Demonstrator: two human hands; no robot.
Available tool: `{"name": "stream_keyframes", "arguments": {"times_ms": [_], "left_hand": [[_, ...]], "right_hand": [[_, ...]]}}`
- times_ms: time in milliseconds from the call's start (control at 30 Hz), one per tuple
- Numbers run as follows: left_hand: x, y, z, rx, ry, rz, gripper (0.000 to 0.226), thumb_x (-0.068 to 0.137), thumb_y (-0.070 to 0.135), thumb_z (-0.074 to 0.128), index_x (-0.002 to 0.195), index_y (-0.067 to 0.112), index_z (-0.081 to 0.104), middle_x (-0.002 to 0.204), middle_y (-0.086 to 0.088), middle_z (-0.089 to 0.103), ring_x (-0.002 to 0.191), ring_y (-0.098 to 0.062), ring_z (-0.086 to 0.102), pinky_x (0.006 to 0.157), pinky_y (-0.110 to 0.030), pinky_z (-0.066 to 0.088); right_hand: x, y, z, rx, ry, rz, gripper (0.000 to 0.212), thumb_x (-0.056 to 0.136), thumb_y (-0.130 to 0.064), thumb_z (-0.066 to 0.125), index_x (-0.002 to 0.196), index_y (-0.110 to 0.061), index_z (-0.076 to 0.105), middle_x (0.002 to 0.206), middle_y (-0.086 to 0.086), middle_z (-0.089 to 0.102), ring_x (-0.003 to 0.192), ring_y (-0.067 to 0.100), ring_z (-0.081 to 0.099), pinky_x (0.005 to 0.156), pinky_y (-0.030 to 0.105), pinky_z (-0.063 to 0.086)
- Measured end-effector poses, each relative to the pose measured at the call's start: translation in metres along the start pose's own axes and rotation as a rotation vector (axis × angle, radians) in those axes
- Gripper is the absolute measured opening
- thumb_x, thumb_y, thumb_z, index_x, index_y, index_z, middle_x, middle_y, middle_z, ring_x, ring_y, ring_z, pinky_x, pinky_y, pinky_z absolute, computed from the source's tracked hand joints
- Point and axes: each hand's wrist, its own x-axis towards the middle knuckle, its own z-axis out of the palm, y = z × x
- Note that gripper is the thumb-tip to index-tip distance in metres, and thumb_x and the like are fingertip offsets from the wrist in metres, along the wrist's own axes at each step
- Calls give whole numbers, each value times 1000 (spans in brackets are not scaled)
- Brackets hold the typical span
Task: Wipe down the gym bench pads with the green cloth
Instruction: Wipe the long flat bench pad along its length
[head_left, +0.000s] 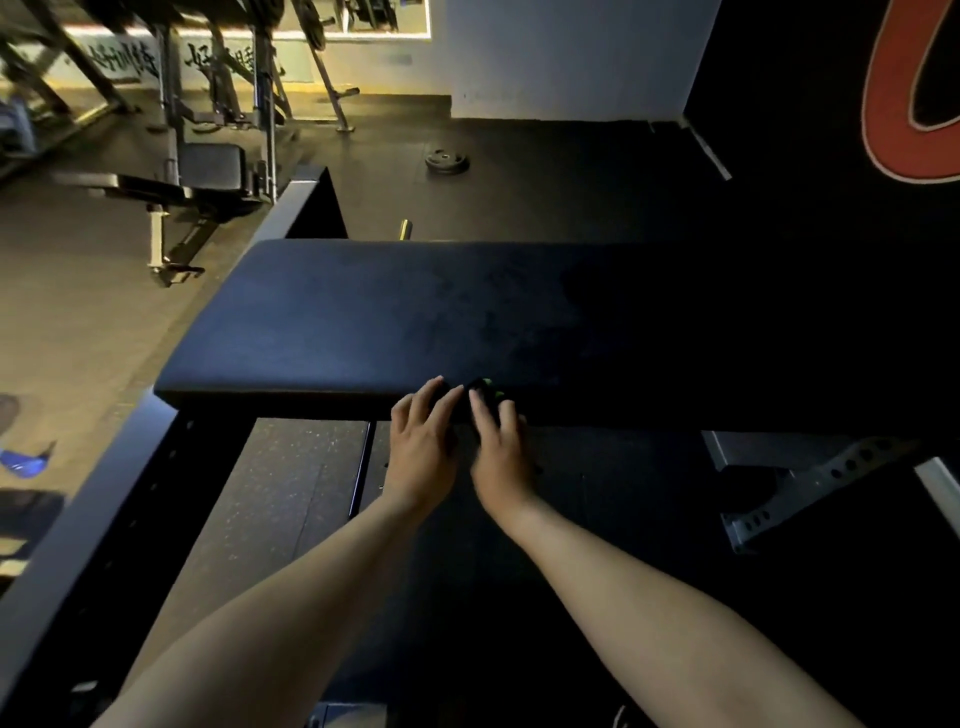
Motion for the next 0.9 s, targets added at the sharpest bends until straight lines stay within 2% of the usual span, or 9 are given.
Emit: {"name": "stream_keyframes", "arguments": {"times_ms": [167,233,300,400,467,567,700,767,900], "left_hand": [[-3,2,-18,-488,43,-333,38,104,27,50,141,28,48,138,1,40,122,-14,51,102,-27,46],[-2,4,-28,-714,70,-431,38,98,51,48,134,41,50,138,0,50,125,-13,54,106,-34,45],[-3,-11,-37,-856,162,-564,40,88,65,50,125,51,52,136,-2,54,126,-15,55,108,-42,46],[-4,-39,-54,-920,265,-694,34,85,59,58,112,38,57,121,-12,62,114,-29,62,101,-54,50],[-4,-58,-67,-845,313,-752,20,96,41,57,106,25,56,106,-12,66,103,-33,65,94,-58,52],[1,-90,-85,-642,514,-858,12,103,23,50,107,13,55,105,-10,62,104,-35,62,94,-50,50],[16,-140,-115,-545,812,-1097,30,104,28,47,120,3,53,130,-22,46,114,-31,50,104,-38,41],[27,-158,-124,-546,781,-1157,32,104,33,46,122,6,50,135,-21,41,117,-31,49,106,-37,41],[52,-155,-114,-697,633,-1166,33,102,33,52,128,18,40,128,-12,51,112,-28,55,102,-36,44]], "right_hand": [[5,-6,-12,257,-249,-154,72,90,-6,62,152,-27,33,143,8,41,132,27,45,108,39,43],[12,-31,-13,372,-333,-148,71,92,-12,62,152,-27,26,151,9,37,137,23,41,106,27,37],[24,-58,-8,416,-429,-158,70,93,-17,60,150,-29,20,152,11,36,136,24,42,103,26,38],[44,-80,3,413,-582,-221,73,89,-13,59,151,-23,22,153,10,37,140,23,39,114,34,34],[58,-91,10,418,-635,-271,72,85,-7,59,152,-19,34,150,6,42,138,17,41,115,27,33],[74,-90,21,430,-533,-352,60,85,-7,59,142,-24,50,133,-3,48,115,10,55,97,20,47],[70,-76,47,144,-237,-578,46,87,-4,61,132,-16,60,128,-1,54,113,17,57,88,39,56],[65,-78,62,89,-160,-602,47,85,-1,64,130,-12,62,129,3,57,115,21,56,91,42,55],[63,-91,81,7,-43,-618,46,82,-5,68,127,-13,66,128,3,61,112,24,52,91,43,48]]}}
